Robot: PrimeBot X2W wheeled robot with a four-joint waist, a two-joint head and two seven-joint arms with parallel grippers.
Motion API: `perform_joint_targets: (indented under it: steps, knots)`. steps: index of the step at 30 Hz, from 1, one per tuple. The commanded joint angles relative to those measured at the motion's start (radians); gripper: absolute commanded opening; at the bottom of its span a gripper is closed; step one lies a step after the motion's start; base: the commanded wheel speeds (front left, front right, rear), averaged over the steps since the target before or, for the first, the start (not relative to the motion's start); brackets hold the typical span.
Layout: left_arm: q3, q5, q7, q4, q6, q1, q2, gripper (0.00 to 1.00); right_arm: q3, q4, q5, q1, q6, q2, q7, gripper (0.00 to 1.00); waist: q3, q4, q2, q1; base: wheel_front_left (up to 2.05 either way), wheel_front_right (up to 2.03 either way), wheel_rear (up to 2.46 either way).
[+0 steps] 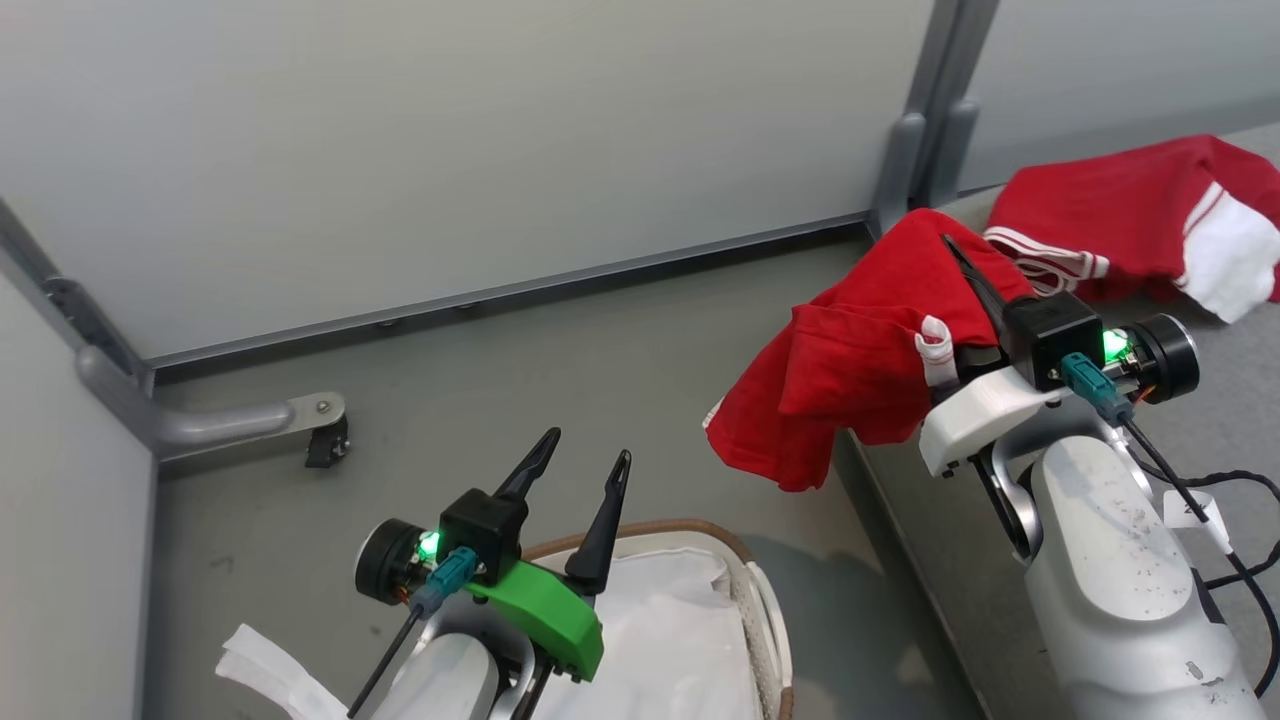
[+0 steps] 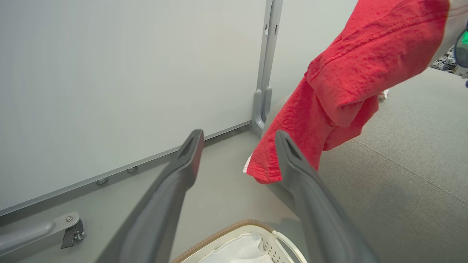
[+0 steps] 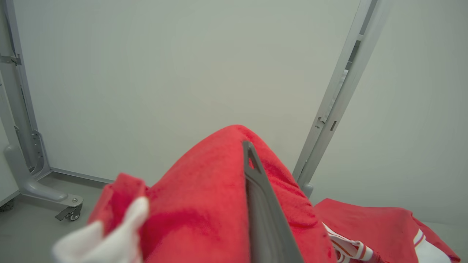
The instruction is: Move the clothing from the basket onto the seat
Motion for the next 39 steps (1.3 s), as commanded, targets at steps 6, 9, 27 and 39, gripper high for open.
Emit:
perform_joint_targets:
  steps: [6, 9, 27, 39]
  knots:
    - [0.016, 0.038, 0.001, -0.015, -0.007, -0.016, -0.001, 1.0, -0.01, -0.006, -0.001, -0.01, -0.001, -0.009, -0.002, 0.0, 0.07, -0.227, 0.0, 0.0, 0.0, 0.0, 0.0]
    - [0.01, 0.051, 0.001, -0.026, -0.009, -0.03, -0.001, 1.0, -0.02, -0.004, 0.004, 0.002, -0.001, -0.011, -0.002, 0.0, 0.09, -0.304, 0.0, 0.0, 0.0, 0.0, 0.0]
    - [-0.055, 0.059, 0.001, -0.034, -0.011, -0.035, -0.002, 1.0, -0.058, -0.003, 0.007, 0.007, -0.001, -0.023, -0.002, 0.0, 0.132, -0.363, 0.0, 0.0, 0.0, 0.0, 0.0]
    - [-0.073, 0.072, 0.001, -0.057, -0.011, -0.083, 0.039, 1.0, -0.092, -0.006, -0.031, -0.299, -0.001, -0.211, -0.002, 0.0, 0.276, -0.292, 0.0, 0.0, 0.0, 0.0, 0.0]
